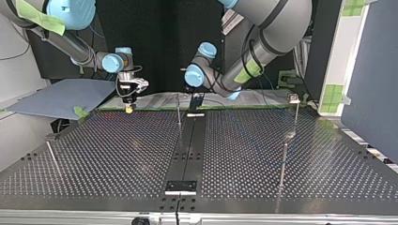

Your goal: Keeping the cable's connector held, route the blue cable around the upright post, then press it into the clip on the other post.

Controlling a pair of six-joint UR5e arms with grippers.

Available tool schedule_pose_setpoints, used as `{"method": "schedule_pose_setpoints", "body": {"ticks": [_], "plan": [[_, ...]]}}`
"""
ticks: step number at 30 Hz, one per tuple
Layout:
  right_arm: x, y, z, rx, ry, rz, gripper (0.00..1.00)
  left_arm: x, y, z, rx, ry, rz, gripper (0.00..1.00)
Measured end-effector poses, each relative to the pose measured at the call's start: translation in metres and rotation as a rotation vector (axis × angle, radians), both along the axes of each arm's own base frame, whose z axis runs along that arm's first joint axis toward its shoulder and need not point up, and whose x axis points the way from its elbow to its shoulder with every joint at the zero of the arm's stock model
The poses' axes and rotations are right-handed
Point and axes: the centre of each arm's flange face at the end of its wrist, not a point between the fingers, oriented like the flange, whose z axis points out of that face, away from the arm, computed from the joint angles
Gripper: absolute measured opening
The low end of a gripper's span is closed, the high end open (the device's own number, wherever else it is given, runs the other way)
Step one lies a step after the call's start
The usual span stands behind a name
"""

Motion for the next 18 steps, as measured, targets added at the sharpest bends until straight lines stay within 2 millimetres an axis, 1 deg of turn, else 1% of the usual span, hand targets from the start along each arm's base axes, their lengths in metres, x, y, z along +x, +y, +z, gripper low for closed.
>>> {"method": "schedule_pose_setpoints", "body": {"ticks": [8,18], "plan": [[-0.0007,-0.0002,-0.0002,0.001,0.001,-0.001,0.00,-0.0008,-0.0077,0.0014,-0.020,-0.037,-0.007,1.00],[-0.0008,-0.0001,-0.0004,0.002,0.002,-0.001,0.00,-0.0006,-0.0094,0.0019,-0.026,-0.049,0.002,1.00]]}}
